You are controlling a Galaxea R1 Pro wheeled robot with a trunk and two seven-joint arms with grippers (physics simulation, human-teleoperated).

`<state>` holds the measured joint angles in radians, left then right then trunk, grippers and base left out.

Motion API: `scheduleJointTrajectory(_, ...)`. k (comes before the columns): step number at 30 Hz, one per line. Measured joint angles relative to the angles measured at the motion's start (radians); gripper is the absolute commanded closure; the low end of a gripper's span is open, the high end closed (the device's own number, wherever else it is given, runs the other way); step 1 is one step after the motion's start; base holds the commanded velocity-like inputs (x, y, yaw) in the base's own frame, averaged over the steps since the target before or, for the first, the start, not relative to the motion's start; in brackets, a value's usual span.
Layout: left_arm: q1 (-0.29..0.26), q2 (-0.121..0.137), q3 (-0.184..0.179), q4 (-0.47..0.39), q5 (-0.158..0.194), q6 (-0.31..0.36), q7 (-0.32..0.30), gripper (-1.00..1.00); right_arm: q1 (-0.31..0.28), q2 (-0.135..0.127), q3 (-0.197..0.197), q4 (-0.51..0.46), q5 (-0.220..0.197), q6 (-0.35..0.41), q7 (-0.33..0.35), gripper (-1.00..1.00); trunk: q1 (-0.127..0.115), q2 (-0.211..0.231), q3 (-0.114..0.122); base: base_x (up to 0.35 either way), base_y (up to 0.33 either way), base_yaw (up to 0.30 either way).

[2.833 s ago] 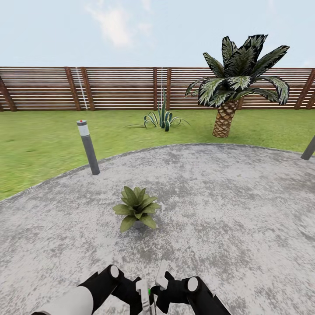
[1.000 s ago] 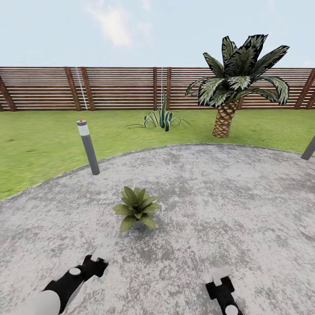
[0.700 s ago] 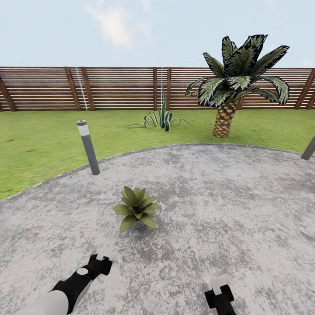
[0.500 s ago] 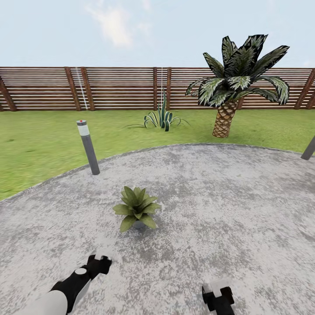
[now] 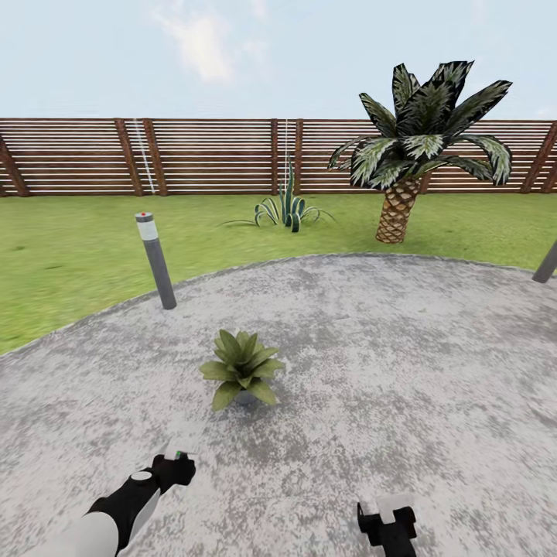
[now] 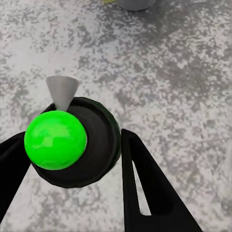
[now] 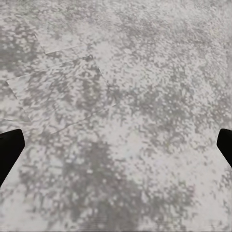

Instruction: Pick up the pesticide atomizer in the garden and spray insectifuge to fully cover both potted plants in the garden.

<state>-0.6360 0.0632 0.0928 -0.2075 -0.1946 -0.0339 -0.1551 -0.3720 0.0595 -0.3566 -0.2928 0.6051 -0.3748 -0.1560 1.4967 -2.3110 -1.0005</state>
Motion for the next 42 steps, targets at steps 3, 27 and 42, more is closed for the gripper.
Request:
scheduleJointTrajectory(3, 0.0, 0.0, 0.0, 0.0, -0.001, 0.006, 0.001, 1.0, 0.0, -0.008, 0.0, 0.003, -0.002, -0.002, 0.0, -1.0, 0.0, 0.0, 0.0, 0.26, 0.0, 0.0)
scheduleJointTrajectory(27, -0.007, 0.006, -0.002, 0.003, -0.01, 0.169, 0.004, 1.0, 0.001, -0.031, 0.001, 0.02, -0.079, -0.006, 0.0, -1.0, 0.0, 0.0, 0.0, 0.142, 0.025, 0.0)
scheduleJointTrajectory(42, -0.007, 0.004, -0.009, 0.001, -0.012, 0.172, 0.006, 1.0, 0.001, -0.034, 0.001, 0.021, -0.079, -0.005, 0.0, -1.0, 0.0, 0.0, 0.0, 0.073, 0.0, 0.0)
